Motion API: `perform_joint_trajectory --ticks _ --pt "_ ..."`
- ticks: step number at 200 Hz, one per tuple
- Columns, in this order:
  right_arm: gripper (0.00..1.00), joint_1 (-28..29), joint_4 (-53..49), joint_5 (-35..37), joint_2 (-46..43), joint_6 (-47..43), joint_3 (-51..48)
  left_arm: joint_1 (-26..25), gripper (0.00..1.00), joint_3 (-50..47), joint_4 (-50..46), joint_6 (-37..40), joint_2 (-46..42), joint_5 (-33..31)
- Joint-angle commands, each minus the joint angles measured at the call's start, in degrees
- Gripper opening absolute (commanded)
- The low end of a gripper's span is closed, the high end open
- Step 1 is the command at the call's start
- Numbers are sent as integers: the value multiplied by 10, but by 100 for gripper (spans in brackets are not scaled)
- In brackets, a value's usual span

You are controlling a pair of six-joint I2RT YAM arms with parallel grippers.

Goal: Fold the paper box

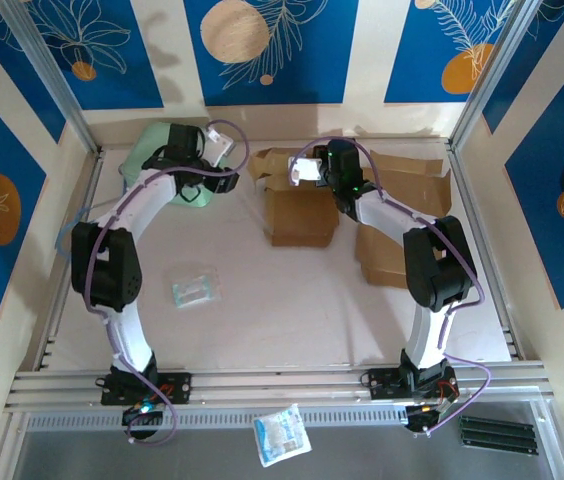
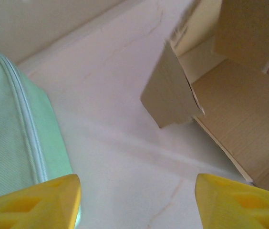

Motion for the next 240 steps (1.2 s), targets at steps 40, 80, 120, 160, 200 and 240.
perform_joint_trajectory --ticks 40,80,120,160,200,240 --pt "0 -32 -197 -159 -104 32 14 9 70 52 -81 170 -4 105" --pt "0 -35 -319 -198 -144 61 43 9 71 13 -118 154 -55 226" --pt "0 -23 -368 -194 -131 64 50 9 73 -102 -41 110 -127 263" --pt "0 -9 -298 -176 -112 50 3 8 73 -147 -76 146 -136 205" --pt "0 -1 -282 -173 -117 31 -9 7 71 -124 -93 170 -96 174" --pt "0 4 -281 -172 -117 29 -8 -8 69 -90 -74 161 -37 206"
